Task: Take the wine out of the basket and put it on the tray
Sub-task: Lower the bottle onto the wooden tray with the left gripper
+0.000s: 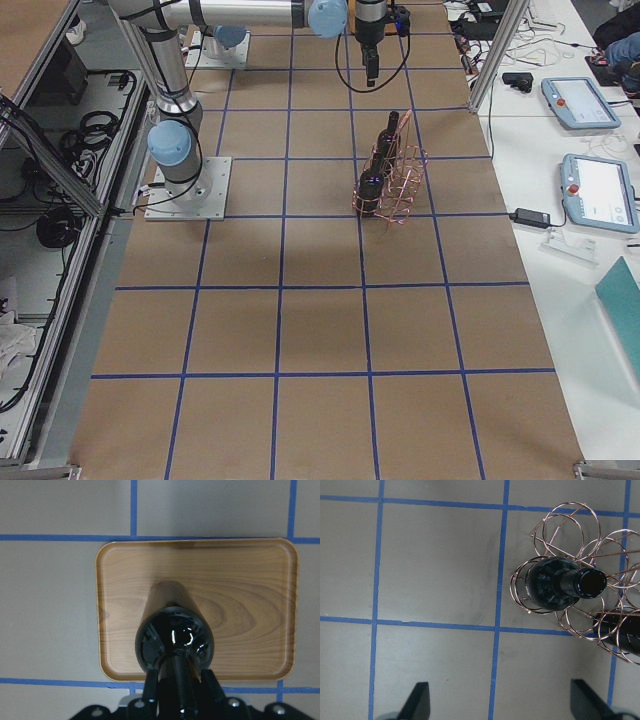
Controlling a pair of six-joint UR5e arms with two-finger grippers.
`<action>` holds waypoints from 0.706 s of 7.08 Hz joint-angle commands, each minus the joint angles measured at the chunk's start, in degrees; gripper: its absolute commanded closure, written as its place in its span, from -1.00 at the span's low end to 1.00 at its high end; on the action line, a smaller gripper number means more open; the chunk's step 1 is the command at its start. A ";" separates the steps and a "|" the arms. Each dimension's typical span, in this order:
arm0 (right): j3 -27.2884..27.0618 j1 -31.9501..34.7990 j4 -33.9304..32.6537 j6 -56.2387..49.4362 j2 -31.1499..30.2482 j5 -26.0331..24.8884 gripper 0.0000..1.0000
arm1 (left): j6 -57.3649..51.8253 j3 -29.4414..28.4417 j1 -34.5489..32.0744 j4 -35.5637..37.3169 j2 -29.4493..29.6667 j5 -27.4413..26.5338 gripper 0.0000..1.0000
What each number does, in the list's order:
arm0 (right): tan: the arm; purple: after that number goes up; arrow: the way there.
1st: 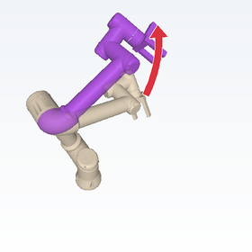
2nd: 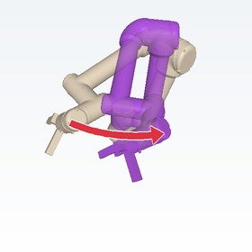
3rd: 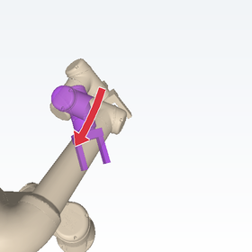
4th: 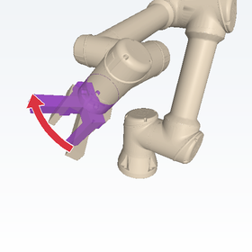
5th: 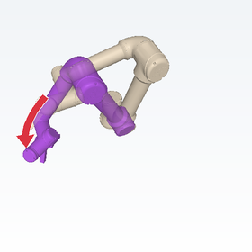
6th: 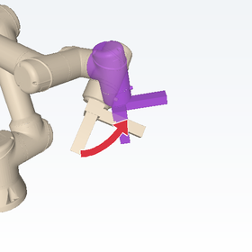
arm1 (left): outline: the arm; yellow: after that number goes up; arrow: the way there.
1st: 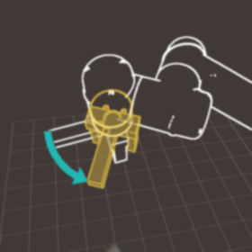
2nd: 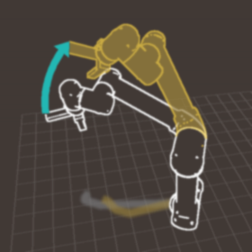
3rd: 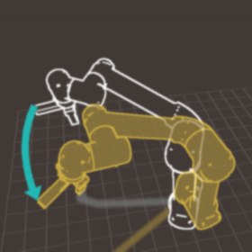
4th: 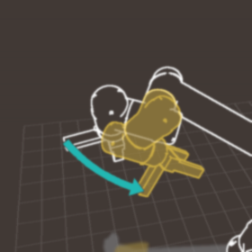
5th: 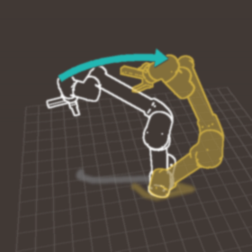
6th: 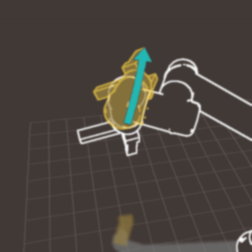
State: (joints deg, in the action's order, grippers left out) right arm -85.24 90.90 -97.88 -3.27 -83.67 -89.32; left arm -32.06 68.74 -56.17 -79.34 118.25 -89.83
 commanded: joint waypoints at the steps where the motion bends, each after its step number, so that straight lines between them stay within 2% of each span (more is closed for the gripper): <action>1: -0.19 -0.02 -0.21 -0.16 0.00 0.02 -1.00 | -0.02 0.07 0.18 0.06 0.05 0.45 0.26; 3: -0.19 -0.02 -0.20 -0.16 0.00 -0.68 -1.00 | -0.10 0.07 0.18 0.06 0.05 0.45 0.05; 4: -0.19 -0.02 -0.20 -0.16 0.00 -0.77 -1.00 | -0.71 0.07 0.18 0.06 0.05 0.45 -0.32; 5: -0.19 -0.02 -0.29 -0.07 0.00 -0.77 -1.00 | -0.81 0.07 0.18 0.06 0.05 0.45 -0.39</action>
State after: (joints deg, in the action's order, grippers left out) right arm -85.43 90.88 -98.10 -3.41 -83.67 -90.00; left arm -32.61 68.82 -55.99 -79.29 118.30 -89.39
